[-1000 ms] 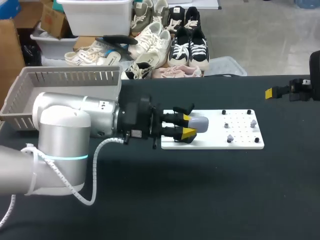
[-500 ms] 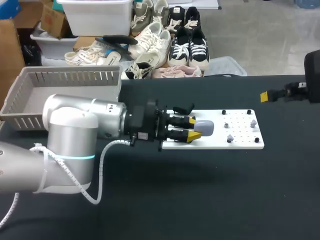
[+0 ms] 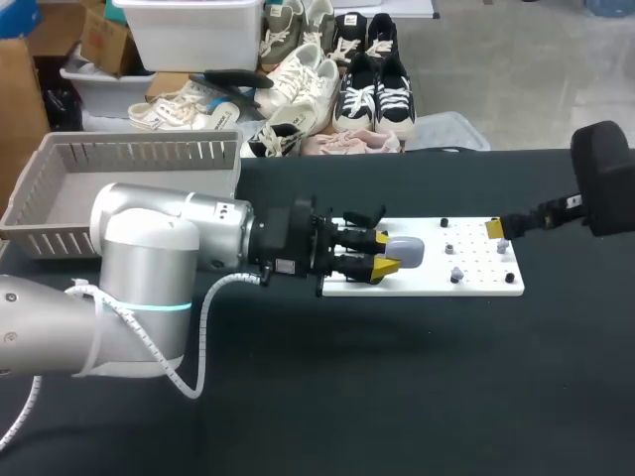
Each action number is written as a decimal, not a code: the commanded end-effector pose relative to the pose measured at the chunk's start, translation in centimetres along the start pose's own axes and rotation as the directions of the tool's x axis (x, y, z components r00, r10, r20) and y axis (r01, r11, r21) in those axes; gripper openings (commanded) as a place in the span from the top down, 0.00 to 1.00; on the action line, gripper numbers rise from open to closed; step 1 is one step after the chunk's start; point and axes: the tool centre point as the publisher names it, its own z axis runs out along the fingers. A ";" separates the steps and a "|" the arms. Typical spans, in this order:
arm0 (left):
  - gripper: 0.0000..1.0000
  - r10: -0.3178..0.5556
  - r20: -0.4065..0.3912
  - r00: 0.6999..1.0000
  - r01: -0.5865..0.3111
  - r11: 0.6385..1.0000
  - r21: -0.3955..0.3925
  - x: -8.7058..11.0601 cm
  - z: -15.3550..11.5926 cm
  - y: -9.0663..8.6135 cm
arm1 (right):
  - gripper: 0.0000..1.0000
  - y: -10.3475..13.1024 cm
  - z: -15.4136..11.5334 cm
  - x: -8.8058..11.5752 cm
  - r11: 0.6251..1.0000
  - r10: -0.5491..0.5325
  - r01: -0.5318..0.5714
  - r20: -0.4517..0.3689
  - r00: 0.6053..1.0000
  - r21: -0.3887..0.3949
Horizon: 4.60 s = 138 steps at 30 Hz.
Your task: Pick up each earbud case from the left stands, insert the matching earbuds, close the lid, and place the case in the box.
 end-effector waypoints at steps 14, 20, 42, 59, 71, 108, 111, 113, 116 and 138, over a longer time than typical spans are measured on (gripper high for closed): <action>1.00 -0.003 0.002 1.000 0.003 1.000 -0.015 0.5 -0.4 -0.2 | 0.00 4.7 2.0 1.5 0.997 -0.052 0.048 -0.080 0.995 -0.053; 1.00 -0.003 0.002 1.000 0.003 1.000 -0.015 0.5 -0.4 -0.2 | 0.00 5.8 3.1 2.1 0.997 -0.049 0.042 -0.112 0.992 -0.067; 1.00 -0.003 0.002 1.000 0.003 1.000 -0.015 0.5 -0.4 -0.2 | 0.00 6.5 7.5 1.7 0.997 -0.032 0.017 -0.194 0.980 -0.075; 1.00 -0.003 0.002 1.000 0.003 1.000 -0.015 0.5 -0.4 -0.2 | 0.00 5.9 8.9 1.5 0.998 -0.010 -0.003 -0.219 0.976 -0.056; 1.00 -0.003 0.002 1.000 0.003 1.000 -0.015 0.5 -0.4 -0.2 | 0.00 5.7 9.1 1.5 0.999 -0.006 -0.003 -0.222 0.975 -0.041; 1.00 -0.003 0.002 1.000 0.003 1.000 -0.015 0.5 -0.4 -0.2 | 0.00 4.4 6.5 -3.0 0.998 -0.033 0.039 -0.127 0.991 0.050; 1.00 -0.003 0.002 1.000 0.003 1.000 -0.015 0.5 -0.4 -0.2 | 0.00 3.4 5.4 -3.6 0.992 -0.051 0.065 -0.123 0.991 0.112; 1.00 -0.003 0.002 1.000 0.003 1.000 -0.015 0.5 -0.4 -0.2 | 0.00 2.8 4.8 -3.9 0.983 -0.065 0.085 -0.127 0.990 0.160; 1.00 -0.003 0.002 1.000 0.003 1.000 -0.015 0.5 -0.4 -0.2 | 0.00 1.6 3.8 -4.1 0.968 -0.073 0.104 -0.138 0.988 0.227; 1.00 -0.003 0.002 1.000 0.003 1.000 -0.015 0.5 -0.4 -0.2 | 0.00 -6.8 3.5 -1.3 0.781 -0.017 0.233 -0.354 0.935 0.579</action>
